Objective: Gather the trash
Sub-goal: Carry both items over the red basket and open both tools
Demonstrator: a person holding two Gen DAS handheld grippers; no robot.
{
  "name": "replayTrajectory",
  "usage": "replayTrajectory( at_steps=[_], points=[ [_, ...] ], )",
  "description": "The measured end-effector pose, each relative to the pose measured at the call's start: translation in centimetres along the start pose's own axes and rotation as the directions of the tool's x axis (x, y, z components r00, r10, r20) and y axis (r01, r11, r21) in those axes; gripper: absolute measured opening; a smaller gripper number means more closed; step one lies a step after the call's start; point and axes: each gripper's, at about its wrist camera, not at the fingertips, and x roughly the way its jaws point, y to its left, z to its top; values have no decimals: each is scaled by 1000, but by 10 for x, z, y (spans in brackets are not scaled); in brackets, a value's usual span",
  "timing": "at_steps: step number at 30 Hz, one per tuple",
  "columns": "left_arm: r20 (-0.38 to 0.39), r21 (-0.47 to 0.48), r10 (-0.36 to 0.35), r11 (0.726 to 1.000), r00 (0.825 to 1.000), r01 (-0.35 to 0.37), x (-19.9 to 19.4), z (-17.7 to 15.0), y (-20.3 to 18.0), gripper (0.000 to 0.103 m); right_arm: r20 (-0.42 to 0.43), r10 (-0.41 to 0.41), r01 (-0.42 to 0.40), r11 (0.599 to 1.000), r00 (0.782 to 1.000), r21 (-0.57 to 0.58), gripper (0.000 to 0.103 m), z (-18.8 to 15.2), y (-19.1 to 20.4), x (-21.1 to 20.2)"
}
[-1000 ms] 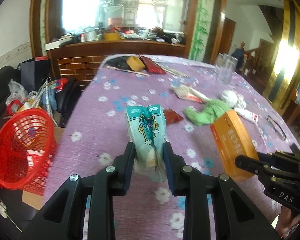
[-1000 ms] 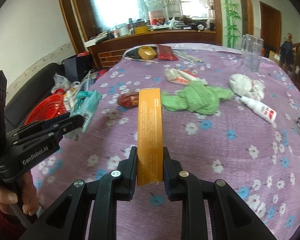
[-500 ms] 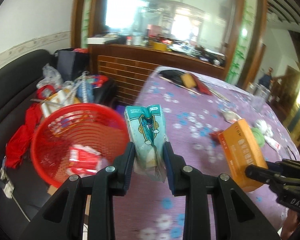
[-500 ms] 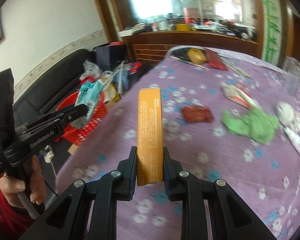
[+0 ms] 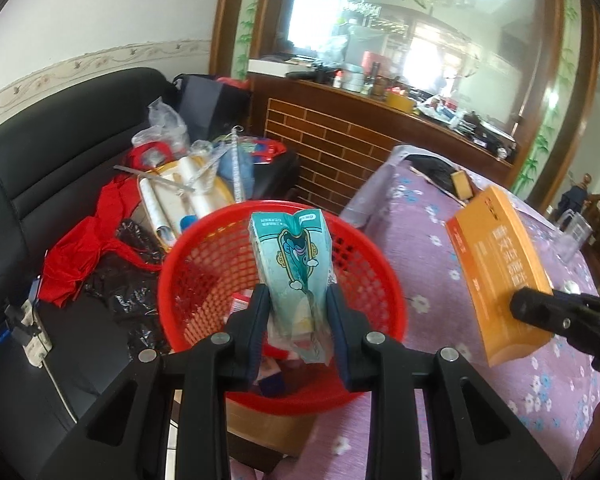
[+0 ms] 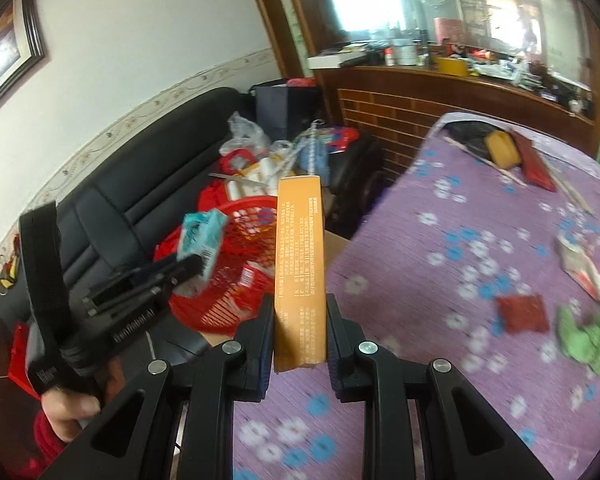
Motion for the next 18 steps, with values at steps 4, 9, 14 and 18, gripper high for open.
replayTrajectory(
  at_steps=[4, 9, 14, 18],
  points=[
    [-5, -14, 14, 1000, 1000, -14, 6, 4, 9, 29, -19, 23, -23, 1000, 1000, -5, 25, 14, 9, 22],
    [-1, -16, 22, 1000, 1000, -22, 10, 11, 13, 31, -36, 33, -33, 999, 999, -6, 25, 29, 19, 49],
    [11, -44, 35, 998, 999, -34, 12, 15, 20, 57, -40, 34, -34, 999, 999, -3, 27, 42, 23, 71],
    [17, -46, 24, 999, 1000, -24, 7, 11, 19, 57, -32, 34, -33, 999, 999, 24, 30, 37, 11, 63]
  ],
)
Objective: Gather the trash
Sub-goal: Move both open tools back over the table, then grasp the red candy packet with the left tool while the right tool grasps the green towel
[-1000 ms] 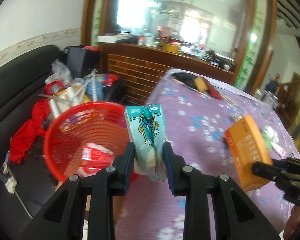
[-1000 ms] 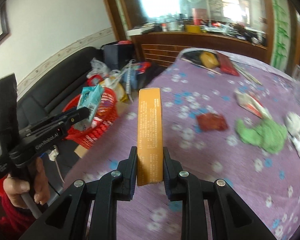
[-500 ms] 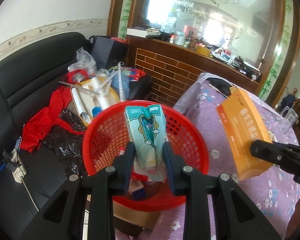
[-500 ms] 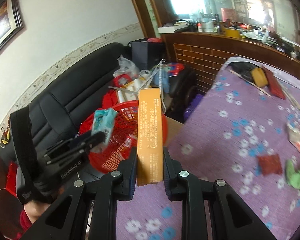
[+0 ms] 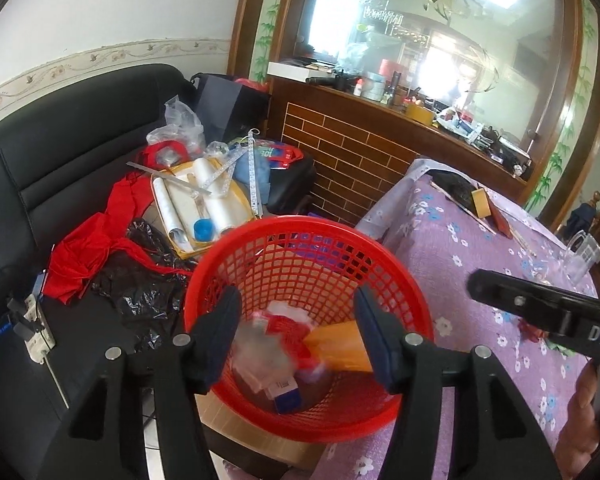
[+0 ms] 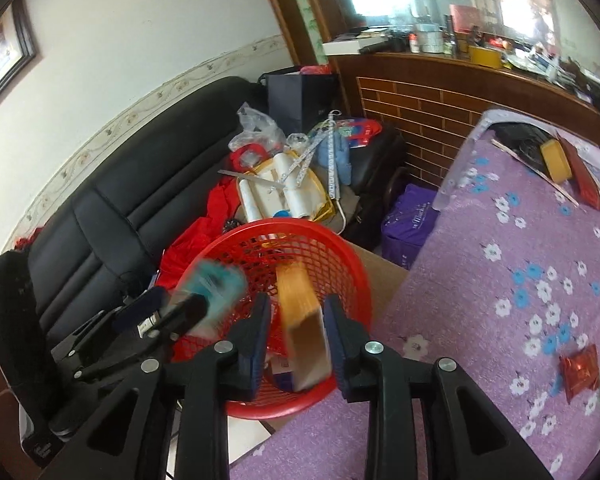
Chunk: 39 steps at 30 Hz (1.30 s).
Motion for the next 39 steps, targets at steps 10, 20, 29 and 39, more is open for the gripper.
replayTrajectory(
  at_steps=[10, 20, 29, 39],
  points=[
    [-41, 105, -103, 989, 994, 107, -10, -26, -63, 64, 12, -116, 114, 990, 993, 86, 38, -60, -63, -60],
    [-145, 285, -181, 934, 973, 216, -4, -68, -161, 64, 12, -183, 171, 939, 983, 297, 38, -137, -152, -125],
    [-186, 405, -199, 877, 962, 260, -10, -88, -219, 69, 83, -324, 246, 841, 942, 481, 58, -166, -227, -192],
    [-196, 449, -198, 852, 960, 268, -13, -95, -237, 71, 48, -404, 301, 751, 913, 587, 77, -141, -305, -195]
  ],
)
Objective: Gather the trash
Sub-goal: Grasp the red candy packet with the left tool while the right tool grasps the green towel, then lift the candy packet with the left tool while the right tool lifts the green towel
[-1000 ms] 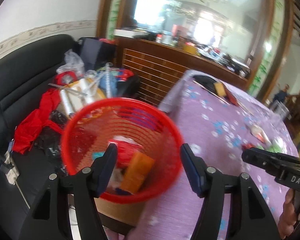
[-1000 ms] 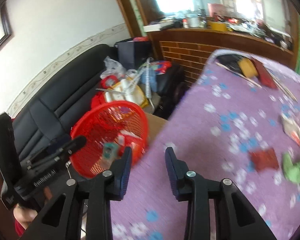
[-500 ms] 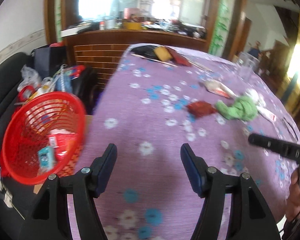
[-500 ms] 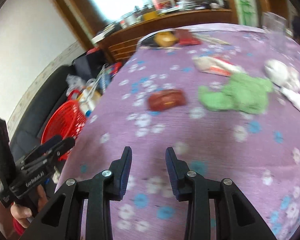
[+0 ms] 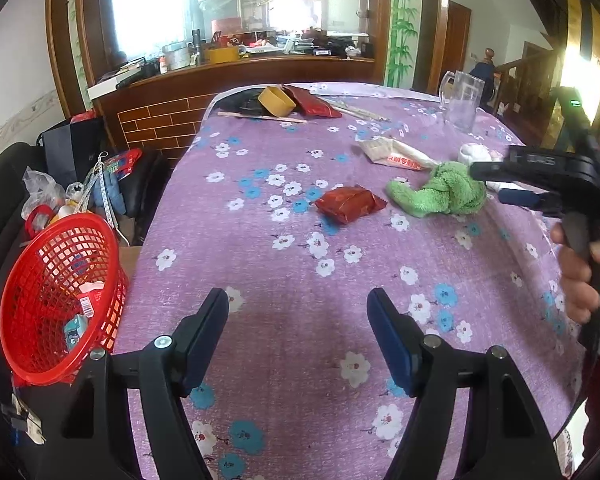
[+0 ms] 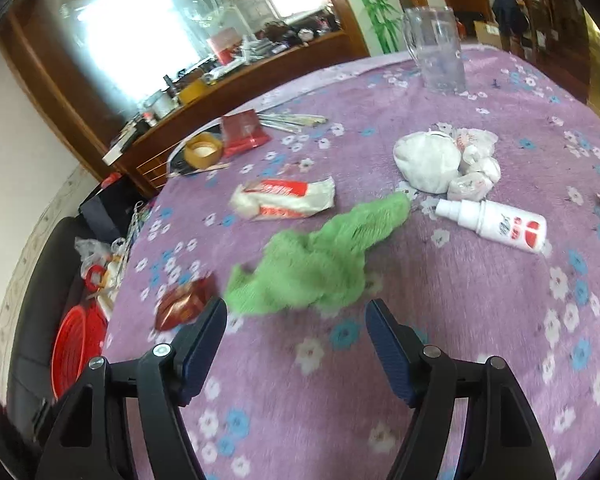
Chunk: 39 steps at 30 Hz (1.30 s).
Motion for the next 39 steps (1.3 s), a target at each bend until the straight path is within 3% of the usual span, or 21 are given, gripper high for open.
replayTrajectory(
  at_steps=[8, 12, 16, 18, 21, 26, 27, 30, 31, 34, 39],
  points=[
    [2, 25, 20, 1000, 1000, -20, 2, 10, -5, 71, -17, -115, 113, 988, 993, -104, 79, 8, 15, 47],
    [-8, 27, 16, 1000, 1000, -15, 11, 19, -8, 71, 9, -137, 137, 979, 990, -151, 68, 2, 16, 52],
    [-24, 28, -15, 999, 1000, 16, 23, 33, -17, 71, 54, -78, 84, 987, 995, -136, 59, 1, 7, 44],
    [-30, 32, -34, 999, 999, 35, 32, 42, -23, 71, 93, -19, 31, 992, 995, -122, 58, 3, 2, 34],
    [-38, 45, -47, 998, 998, 49, 52, 56, -30, 71, 179, -2, 24, 992, 984, -120, 58, 6, -2, 17],
    [-72, 105, -25, 994, 997, 33, 97, 78, -40, 71, 214, 14, -2, 998, 977, -56, 58, 9, -19, 6],
    [-78, 109, -25, 993, 997, 33, 103, 81, -40, 69, 216, 13, -4, 999, 976, -45, 58, 9, -21, 5],
    [-124, 114, -62, 991, 990, 76, 123, 87, -39, 46, 221, 16, -10, 1000, 975, -28, 58, 12, -26, 3],
    [-148, 114, -80, 989, 986, 98, 129, 86, -39, 43, 223, 18, -12, 1000, 975, -25, 58, 12, -27, 1],
    [-180, 124, -103, 984, 978, 127, 134, 80, -42, 37, 218, 24, -18, 999, 976, -29, 58, 13, -27, 1],
    [-188, 171, -109, 975, 976, 142, 128, 66, -57, 35, 215, 35, -26, 999, 976, -44, 59, 10, -23, 0]
  ],
)
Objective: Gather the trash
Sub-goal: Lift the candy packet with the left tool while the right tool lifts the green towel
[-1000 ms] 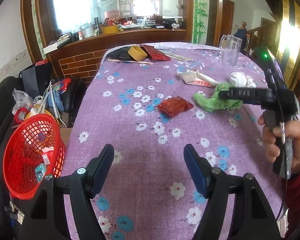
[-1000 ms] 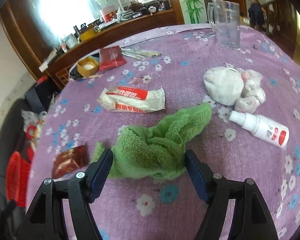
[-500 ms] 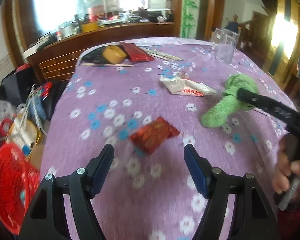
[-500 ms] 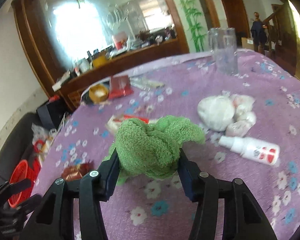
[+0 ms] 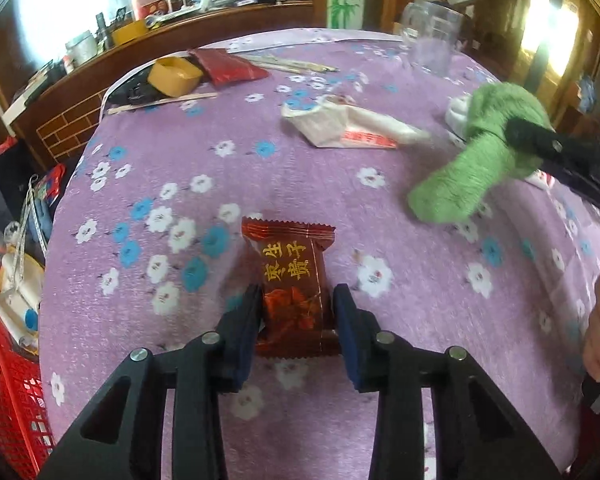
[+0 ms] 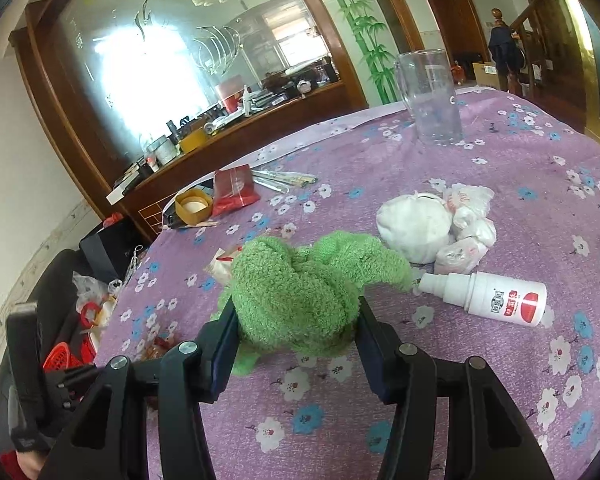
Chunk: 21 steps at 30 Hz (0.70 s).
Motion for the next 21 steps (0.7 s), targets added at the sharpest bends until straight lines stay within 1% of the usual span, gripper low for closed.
replayTrajectory(
  at_steps=[2, 7, 10, 14, 17, 19, 21],
  points=[
    [3, -6, 14, 1000, 1000, -14, 1, 1, -3, 35, -3, 4, -4, 1000, 1000, -7, 59, -1, 1, 1],
    [2, -66, 24, 998, 1000, -24, 8, 6, -1, 35, -2, 2, -2, 1000, 1000, -19, 59, -1, 4, 0],
    [23, -100, 33, 994, 999, -31, 11, 4, 0, 34, -2, 3, -3, 1000, 1000, -22, 59, -2, 4, 0],
    [72, -142, 64, 988, 995, -54, 8, 0, 3, 33, -4, 7, -7, 999, 1000, -39, 59, -3, 8, 0],
    [107, -161, 75, 985, 991, -58, 4, -1, 6, 33, -4, 7, -7, 999, 1000, -48, 59, -3, 10, 1],
    [139, -168, 93, 983, 986, -69, -1, -1, 7, 33, -5, 8, -8, 999, 1000, -53, 59, -3, 11, 1],
    [181, -170, 123, 981, 976, -92, -9, 0, 8, 33, -4, 10, -10, 998, 1000, -65, 59, -4, 14, 1]
  ],
)
